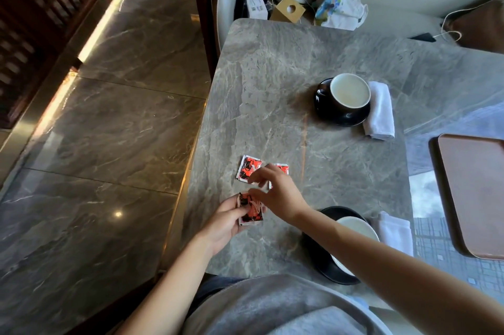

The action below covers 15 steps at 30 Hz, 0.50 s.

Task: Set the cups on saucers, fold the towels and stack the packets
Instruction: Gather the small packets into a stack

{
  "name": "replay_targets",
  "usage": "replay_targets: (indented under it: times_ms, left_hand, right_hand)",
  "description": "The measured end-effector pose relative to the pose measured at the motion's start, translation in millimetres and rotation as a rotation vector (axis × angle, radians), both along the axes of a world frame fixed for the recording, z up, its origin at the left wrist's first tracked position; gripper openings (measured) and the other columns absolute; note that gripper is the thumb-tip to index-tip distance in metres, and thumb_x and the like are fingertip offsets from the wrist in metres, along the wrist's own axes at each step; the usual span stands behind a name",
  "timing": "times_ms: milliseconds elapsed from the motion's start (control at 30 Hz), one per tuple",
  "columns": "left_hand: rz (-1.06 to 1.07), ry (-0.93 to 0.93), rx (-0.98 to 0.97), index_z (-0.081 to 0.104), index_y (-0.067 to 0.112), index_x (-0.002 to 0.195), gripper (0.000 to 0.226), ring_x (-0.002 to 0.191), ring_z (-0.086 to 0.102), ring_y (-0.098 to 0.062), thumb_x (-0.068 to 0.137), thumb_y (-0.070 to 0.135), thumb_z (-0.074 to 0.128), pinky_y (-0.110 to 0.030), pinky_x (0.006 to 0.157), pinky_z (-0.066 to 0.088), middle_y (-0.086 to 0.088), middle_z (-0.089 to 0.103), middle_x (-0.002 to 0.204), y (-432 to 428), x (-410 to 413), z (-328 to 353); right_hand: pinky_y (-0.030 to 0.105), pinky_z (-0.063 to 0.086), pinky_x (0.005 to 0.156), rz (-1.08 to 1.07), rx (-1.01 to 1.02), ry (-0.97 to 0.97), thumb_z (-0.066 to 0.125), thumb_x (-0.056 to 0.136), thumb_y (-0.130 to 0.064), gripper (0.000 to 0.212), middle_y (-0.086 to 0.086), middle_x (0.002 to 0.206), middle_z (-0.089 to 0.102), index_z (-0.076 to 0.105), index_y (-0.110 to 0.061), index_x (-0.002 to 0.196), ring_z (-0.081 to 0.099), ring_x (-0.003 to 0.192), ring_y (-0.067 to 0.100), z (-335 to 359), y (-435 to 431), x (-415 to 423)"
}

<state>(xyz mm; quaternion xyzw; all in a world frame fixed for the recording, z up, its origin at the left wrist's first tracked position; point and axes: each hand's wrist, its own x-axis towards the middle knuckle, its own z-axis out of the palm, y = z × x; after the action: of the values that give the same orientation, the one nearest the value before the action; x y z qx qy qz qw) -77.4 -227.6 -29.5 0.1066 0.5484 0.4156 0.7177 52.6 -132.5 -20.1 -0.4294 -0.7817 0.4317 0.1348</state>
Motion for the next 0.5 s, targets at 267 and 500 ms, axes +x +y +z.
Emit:
replay_targets:
  times_ms: [267, 500]
  left_hand:
    - [0.125, -0.037, -0.002, 0.059, 0.009, 0.112, 0.026, 0.091, 0.070, -0.022, 0.094, 0.001, 0.043, -0.029, 0.073, 0.057, -0.011, 0.070, 0.110, -5, -5, -3]
    - [0.133, -0.042, -0.022, 0.059, 0.013, 0.110, 0.033, 0.092, 0.071, -0.021, 0.093, -0.005, 0.038, -0.031, 0.073, 0.058, -0.004, 0.074, 0.103, -3, -10, -7]
  right_hand:
    - [0.043, 0.051, 0.080, -0.117, 0.056, -0.510, 0.078, 0.071, -0.032, 0.075, 0.003, 0.141, 0.027, 0.036, -0.026, 0.134, 0.031, 0.125, 0.027, -27, 30, 34]
    - [0.040, 0.054, 0.067, -0.195, -0.084, -0.308, 0.064, 0.080, -0.014, 0.034, 0.001, 0.102, 0.061, 0.044, -0.026, 0.104, 0.060, 0.085, 0.021, -31, 30, 38]
